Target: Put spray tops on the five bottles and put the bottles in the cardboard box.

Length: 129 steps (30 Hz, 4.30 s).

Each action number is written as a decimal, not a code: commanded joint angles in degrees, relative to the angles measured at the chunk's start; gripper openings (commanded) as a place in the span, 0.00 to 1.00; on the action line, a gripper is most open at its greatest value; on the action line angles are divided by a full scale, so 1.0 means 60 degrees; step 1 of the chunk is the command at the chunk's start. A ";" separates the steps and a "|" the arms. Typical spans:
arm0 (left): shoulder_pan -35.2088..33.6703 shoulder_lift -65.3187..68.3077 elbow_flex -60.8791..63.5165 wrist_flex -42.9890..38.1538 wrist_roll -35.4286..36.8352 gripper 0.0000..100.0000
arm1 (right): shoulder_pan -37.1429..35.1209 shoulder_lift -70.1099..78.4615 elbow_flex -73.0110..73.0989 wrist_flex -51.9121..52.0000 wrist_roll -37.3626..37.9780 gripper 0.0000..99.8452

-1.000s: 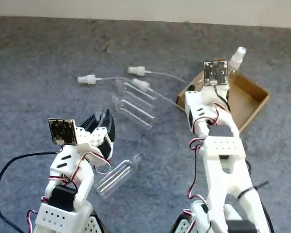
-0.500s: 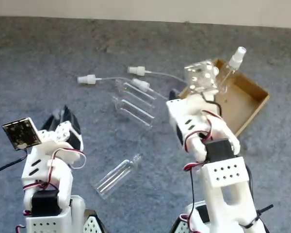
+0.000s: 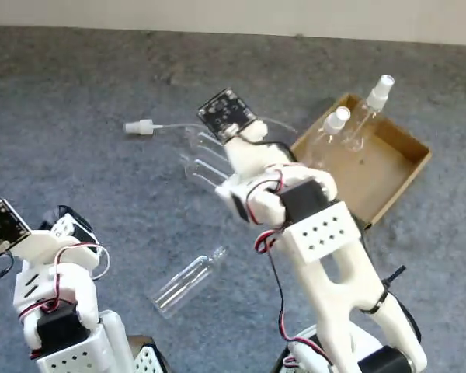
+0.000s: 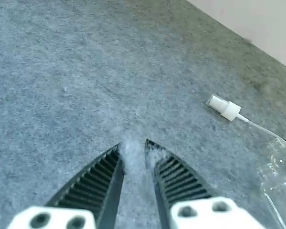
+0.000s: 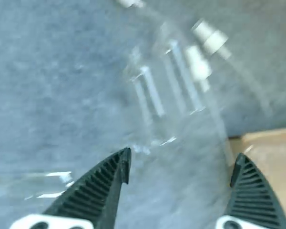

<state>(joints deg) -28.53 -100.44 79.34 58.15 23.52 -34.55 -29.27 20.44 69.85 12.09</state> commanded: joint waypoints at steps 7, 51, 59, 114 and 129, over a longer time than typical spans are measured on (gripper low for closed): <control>0.0432 -0.0037 -0.0579 0.0103 -0.1744 0.01 | -0.1810 -0.0051 -0.0344 0.2234 -0.2051 0.30; 0.8300 1.2681 -0.7480 0.5934 -0.6711 0.31 | 0.3905 -0.9648 0.7114 0.0916 -0.1275 0.30; 0.8242 1.4454 -0.7480 0.4454 -0.7385 0.31 | 0.3905 -0.9663 0.7114 0.0916 -0.1260 0.30; 0.8828 1.4044 -1.1143 0.3927 -0.0132 0.53 | 0.4125 -0.9619 0.7026 0.0842 -0.2227 0.30; 0.5648 0.8886 -0.8432 0.4703 -0.1744 0.53 | 0.2147 -0.2806 0.2908 0.1238 -0.5744 0.30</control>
<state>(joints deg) 9.71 -37.67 24.04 86.11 16.84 -18.11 -54.07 44.70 76.53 -17.45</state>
